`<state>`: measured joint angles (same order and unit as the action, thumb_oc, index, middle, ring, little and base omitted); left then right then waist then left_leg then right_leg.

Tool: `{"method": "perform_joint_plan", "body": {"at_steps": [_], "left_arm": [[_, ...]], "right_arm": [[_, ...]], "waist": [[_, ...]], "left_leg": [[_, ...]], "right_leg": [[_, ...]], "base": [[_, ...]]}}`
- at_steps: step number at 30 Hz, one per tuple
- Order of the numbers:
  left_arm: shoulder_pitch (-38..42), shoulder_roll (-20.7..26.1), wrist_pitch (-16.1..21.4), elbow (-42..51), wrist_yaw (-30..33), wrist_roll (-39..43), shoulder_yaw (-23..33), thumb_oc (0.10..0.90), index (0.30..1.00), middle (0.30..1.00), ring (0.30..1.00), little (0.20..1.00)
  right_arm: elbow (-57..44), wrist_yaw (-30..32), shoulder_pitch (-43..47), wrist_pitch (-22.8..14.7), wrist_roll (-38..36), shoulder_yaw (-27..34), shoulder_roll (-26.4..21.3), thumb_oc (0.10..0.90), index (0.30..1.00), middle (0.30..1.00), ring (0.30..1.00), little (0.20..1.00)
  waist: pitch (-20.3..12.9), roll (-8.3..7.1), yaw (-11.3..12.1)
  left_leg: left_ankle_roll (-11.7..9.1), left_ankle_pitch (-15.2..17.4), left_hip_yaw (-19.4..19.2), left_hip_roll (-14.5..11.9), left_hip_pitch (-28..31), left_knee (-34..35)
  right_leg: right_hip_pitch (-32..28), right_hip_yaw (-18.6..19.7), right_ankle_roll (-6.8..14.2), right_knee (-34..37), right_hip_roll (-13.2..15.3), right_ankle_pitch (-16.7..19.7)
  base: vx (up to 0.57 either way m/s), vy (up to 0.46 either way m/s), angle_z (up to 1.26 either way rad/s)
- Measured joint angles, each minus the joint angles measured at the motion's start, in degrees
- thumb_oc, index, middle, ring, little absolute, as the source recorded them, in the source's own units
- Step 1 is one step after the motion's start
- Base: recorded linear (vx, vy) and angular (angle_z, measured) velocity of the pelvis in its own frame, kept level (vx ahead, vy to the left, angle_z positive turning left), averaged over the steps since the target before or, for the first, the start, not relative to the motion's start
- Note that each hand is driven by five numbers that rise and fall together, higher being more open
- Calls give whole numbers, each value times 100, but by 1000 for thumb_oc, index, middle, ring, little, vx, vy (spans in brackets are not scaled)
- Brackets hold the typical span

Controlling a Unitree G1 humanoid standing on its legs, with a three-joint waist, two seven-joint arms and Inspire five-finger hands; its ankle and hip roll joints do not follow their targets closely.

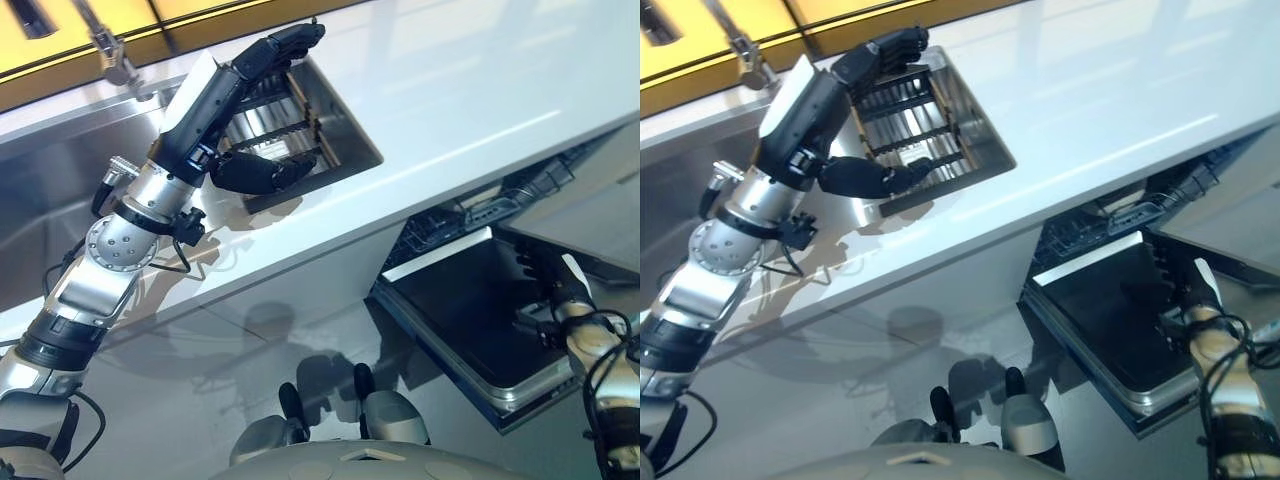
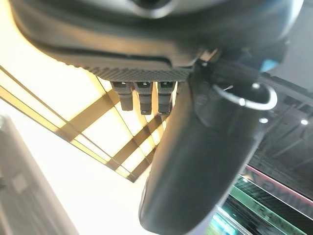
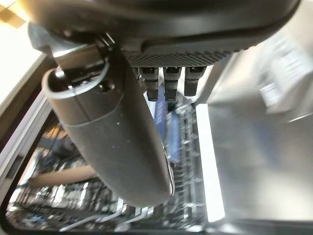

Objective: Pick up plates and place into dishwasher.

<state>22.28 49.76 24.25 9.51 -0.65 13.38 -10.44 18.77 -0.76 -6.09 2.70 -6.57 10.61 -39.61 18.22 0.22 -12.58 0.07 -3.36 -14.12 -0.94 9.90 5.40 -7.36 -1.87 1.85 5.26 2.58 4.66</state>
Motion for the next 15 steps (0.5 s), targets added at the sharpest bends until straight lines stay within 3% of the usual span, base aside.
{"method": "perform_joint_plan", "body": {"at_steps": [5,8,11,15], "left_arm": [[-152,14,42,-3,12,0,24,800,900,900,900,900],[-249,14,104,-5,14,-2,23,800,900,900,900,900],[-279,14,106,-6,23,-2,22,800,900,900,900,900],[-293,9,114,-105,36,-7,9,800,900,900,900,900]], "right_arm": [[-232,109,-406,-118,-22,472,278,800,900,900,900,900],[-182,239,-603,-255,-86,601,441,800,900,900,900,900],[157,353,-847,-388,-498,715,697,800,900,900,900,900],[1734,477,-602,-515,-1903,881,1211,800,900,900,900,900]], "waist": [[-191,-125,-303],[-355,-147,-370],[-478,-161,-456],[-566,-180,-453]], "left_leg": [[-8,80,-203,-13,44,2],[-21,112,-318,-18,40,2],[-18,136,-350,-9,50,1],[-13,156,-369,-4,46,2]], "right_leg": [[38,176,5,0,-17,-4],[99,298,7,0,-29,-3],[109,315,22,0,-28,-14],[115,332,34,1,-19,-23]], "base": [[-9,55,-22],[7,27,-21],[11,14,-3],[19,-8,-2]]}}
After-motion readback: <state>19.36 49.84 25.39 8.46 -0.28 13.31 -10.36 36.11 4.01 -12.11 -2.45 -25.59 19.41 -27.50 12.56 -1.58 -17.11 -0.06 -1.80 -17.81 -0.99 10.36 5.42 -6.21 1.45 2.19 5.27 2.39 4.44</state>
